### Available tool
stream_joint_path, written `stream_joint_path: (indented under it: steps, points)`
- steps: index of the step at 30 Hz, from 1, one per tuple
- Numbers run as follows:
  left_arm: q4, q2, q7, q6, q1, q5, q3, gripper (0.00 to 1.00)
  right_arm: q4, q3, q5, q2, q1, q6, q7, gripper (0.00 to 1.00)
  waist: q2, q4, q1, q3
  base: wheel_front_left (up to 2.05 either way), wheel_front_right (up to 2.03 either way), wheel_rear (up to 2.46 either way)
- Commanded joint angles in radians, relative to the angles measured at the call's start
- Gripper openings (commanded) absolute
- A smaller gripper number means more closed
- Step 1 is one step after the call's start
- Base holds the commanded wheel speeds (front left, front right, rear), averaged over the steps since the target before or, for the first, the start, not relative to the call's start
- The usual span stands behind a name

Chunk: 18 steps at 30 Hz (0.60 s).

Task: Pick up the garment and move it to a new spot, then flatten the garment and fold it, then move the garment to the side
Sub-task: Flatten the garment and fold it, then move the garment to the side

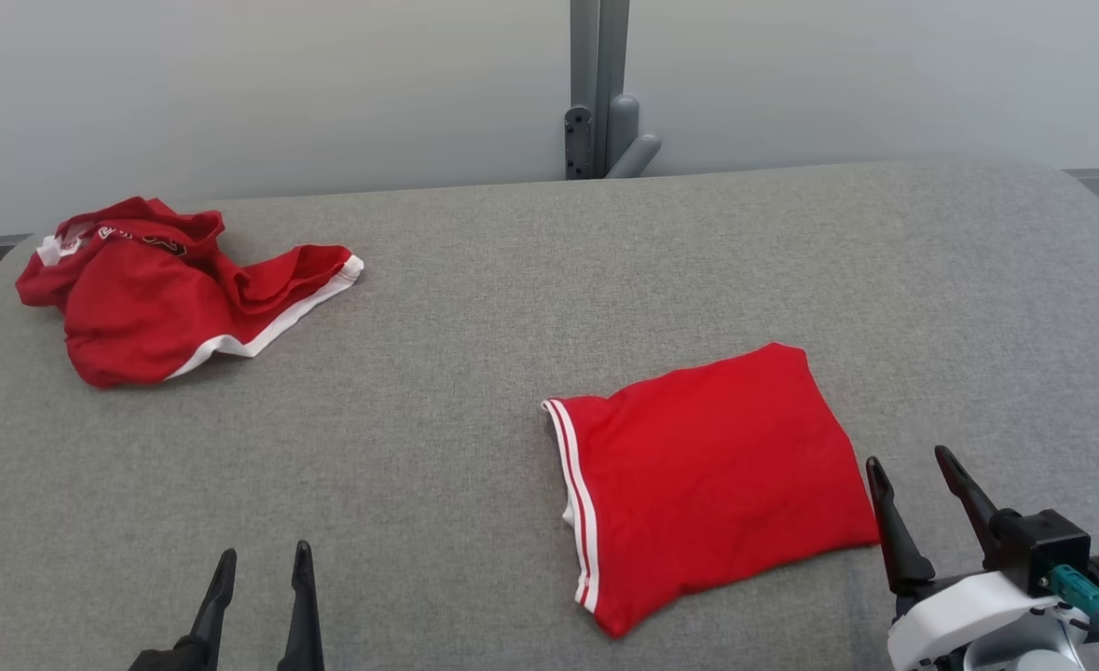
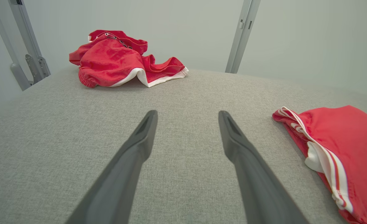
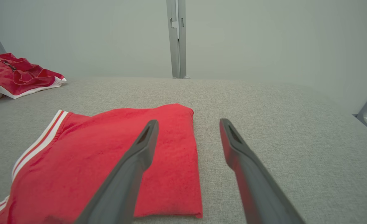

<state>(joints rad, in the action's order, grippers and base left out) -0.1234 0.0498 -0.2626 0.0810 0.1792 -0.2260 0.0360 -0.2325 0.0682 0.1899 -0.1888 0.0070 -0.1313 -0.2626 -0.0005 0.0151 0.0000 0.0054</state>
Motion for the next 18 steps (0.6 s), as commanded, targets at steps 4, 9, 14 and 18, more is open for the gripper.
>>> stream_joint_path:
  steps: [4,9,14,18]
  points:
    - [-0.008,0.002,-0.003,0.008,0.018,0.008,-0.009,1.0,-0.009,-0.024,-0.02,0.032,0.023,0.001,-0.003,1.0,0.0005,-0.005,0.0,-0.008,0.0,0.0,0.0]
    - [-0.011,0.002,-0.003,0.011,0.016,0.008,-0.002,1.0,-0.019,-0.033,-0.027,0.048,0.022,0.001,-0.003,1.0,0.0005,-0.001,0.0,-0.005,0.0,0.0,0.0]
    - [-0.002,0.002,-0.003,0.005,0.015,0.005,-0.002,1.0,-0.104,-0.028,0.02,0.052,-0.024,0.001,-0.003,1.0,0.0005,0.007,0.0,0.0,0.0,0.0,0.0]
    - [0.01,0.001,-0.003,-0.003,0.009,-0.005,0.008,1.0,-0.16,0.007,0.059,0.012,-0.113,0.001,0.102,1.0,0.0005,0.009,0.0,0.032,0.0,0.0,0.0]
